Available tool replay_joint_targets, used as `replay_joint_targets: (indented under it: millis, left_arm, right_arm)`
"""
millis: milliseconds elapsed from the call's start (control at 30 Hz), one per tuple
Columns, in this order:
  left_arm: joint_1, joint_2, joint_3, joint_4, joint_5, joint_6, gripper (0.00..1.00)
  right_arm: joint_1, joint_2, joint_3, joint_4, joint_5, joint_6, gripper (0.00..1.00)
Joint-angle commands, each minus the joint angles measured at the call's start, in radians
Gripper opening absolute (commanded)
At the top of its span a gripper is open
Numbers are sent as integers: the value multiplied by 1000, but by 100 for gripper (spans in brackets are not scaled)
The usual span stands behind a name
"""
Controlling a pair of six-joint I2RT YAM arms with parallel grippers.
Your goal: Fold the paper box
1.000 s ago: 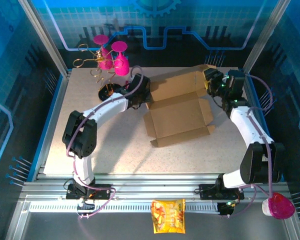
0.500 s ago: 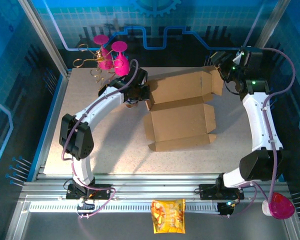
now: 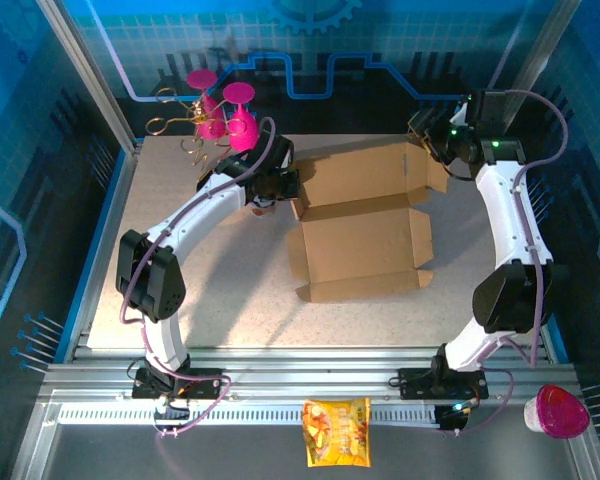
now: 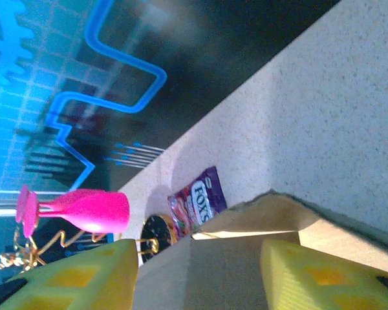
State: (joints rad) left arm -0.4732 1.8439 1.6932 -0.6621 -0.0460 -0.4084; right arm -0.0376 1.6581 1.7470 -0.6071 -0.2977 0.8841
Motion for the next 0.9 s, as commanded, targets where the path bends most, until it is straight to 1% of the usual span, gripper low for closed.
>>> replay_joint_targets:
  millis: [0, 100, 267, 333, 433, 567, 633, 667, 700, 733, 800, 867]
  left_arm:
    - [1, -27, 47, -4, 35, 20, 0]
    - [2, -17, 67, -13, 38, 27, 0]
    - [1, -1, 94, -31, 34, 40, 0]
    - [0, 3, 102, -34, 32, 41, 0]
    - [-2, 8, 112, -37, 31, 40, 0]
    - [-2, 12, 121, -41, 31, 41, 0]
    - [-2, 13, 123, -41, 31, 42, 0]
    - [-2, 15, 124, -42, 31, 43, 0]
    - [-2, 15, 127, -45, 29, 42, 0]
    - [-2, 16, 131, -48, 28, 42, 0]
    - [-2, 17, 138, -59, 24, 42, 0]
    - [-1, 19, 146, -71, 20, 43, 0]
  right_arm:
    - [27, -10, 14, -53, -34, -21, 54]
    - [36, -8, -1, -41, -45, -4, 53]
    - [56, 10, 22, -36, -62, 24, 50]
    - [66, 16, 29, -37, -67, 36, 46]
    - [73, 15, 28, -26, -64, 57, 37]
    - [75, 12, 27, -4, -67, 84, 22]
    - [76, 11, 33, -2, -67, 87, 17]
    - [74, 8, 35, -3, -65, 87, 16]
    - [72, 4, 35, -3, -65, 86, 17]
    - [69, 0, 32, -3, -65, 82, 21]
    - [54, -28, 12, 1, -52, 65, 37]
    - [36, -77, -31, 13, -23, 48, 50]
